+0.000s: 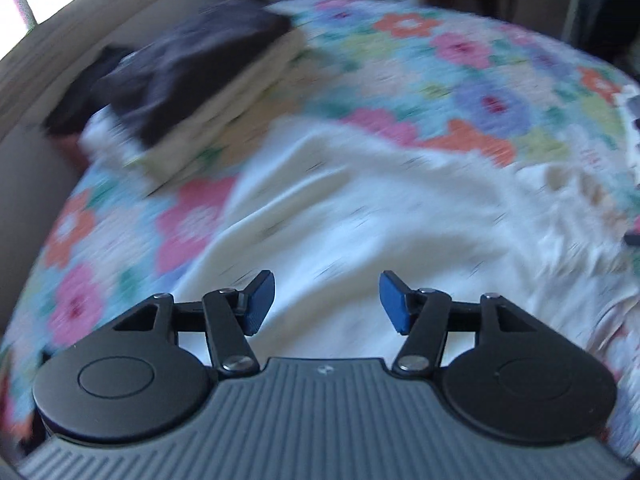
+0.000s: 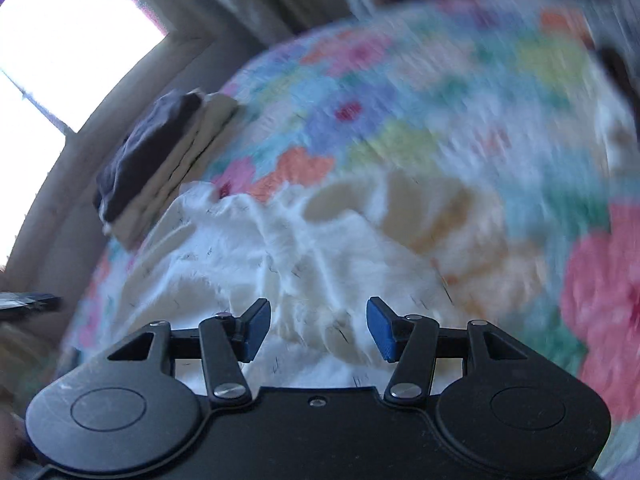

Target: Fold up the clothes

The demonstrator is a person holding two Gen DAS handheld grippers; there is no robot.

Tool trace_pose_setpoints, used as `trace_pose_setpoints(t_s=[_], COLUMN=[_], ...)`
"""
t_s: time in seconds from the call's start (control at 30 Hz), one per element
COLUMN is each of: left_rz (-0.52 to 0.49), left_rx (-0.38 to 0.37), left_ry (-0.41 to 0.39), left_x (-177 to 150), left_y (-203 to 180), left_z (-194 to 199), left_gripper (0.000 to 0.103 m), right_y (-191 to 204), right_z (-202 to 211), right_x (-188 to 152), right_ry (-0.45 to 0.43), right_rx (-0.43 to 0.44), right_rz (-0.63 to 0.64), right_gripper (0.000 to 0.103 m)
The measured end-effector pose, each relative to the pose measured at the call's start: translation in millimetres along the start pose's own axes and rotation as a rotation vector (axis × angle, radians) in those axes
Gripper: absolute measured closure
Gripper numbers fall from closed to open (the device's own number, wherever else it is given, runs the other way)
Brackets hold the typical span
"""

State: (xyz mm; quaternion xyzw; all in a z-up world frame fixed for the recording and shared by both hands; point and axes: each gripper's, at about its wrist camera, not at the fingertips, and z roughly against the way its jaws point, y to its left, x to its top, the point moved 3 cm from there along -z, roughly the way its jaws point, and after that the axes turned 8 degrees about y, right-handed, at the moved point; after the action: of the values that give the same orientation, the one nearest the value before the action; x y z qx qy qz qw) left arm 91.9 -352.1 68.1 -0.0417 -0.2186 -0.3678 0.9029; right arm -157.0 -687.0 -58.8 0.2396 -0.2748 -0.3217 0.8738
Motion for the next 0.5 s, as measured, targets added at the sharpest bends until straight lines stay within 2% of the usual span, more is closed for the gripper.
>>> trace_pose_setpoints(t_s=[0.13,0.23,0.27,0.33,0.37,0.4,0.5], left_rz=[-0.044,-0.033,0.014,0.139,0.19,0.224,0.225], left_rx=[-0.011,0.044,0.015,-0.101,-0.143,-0.151,-0.09], left_ry=[-0.019,0.08,0.106,0.149,0.158,0.151,0.096], left_x=[28.0,51.9,59.3,72.8,79.0,84.8,100.1], left_y=[-22.0,-16.8,-9.7,8.2,16.6,23.4,31.2], left_z=[-35.0,-71.7,-82.8,-103.5,-112.8,-120.4,-136.9], left_gripper=[0.044,0.042,0.042,0.042,0.042,0.042,0.042], right_y=[-32.4,-39.0,-39.1,-37.9,-40.2,-44.0,-57.1], right_z=[-9.1,-26.9,-33.3,-45.5,-50.8,-55.7,-70.3], right_x=[6.0,20.8,27.0,40.2,48.1,56.4,81.7], right_ry=[-0.015,0.02,0.03,0.036,0.035,0.034,0.011], right_rx=[-0.09,-0.189,-0.224,-0.265,-0.24,-0.203,-0.065], right_rz=[-0.074,-0.04,-0.013,0.038,0.037,0.025,-0.073], right_gripper=[0.044,0.042,0.041,0.041,0.041,0.041,0.04])
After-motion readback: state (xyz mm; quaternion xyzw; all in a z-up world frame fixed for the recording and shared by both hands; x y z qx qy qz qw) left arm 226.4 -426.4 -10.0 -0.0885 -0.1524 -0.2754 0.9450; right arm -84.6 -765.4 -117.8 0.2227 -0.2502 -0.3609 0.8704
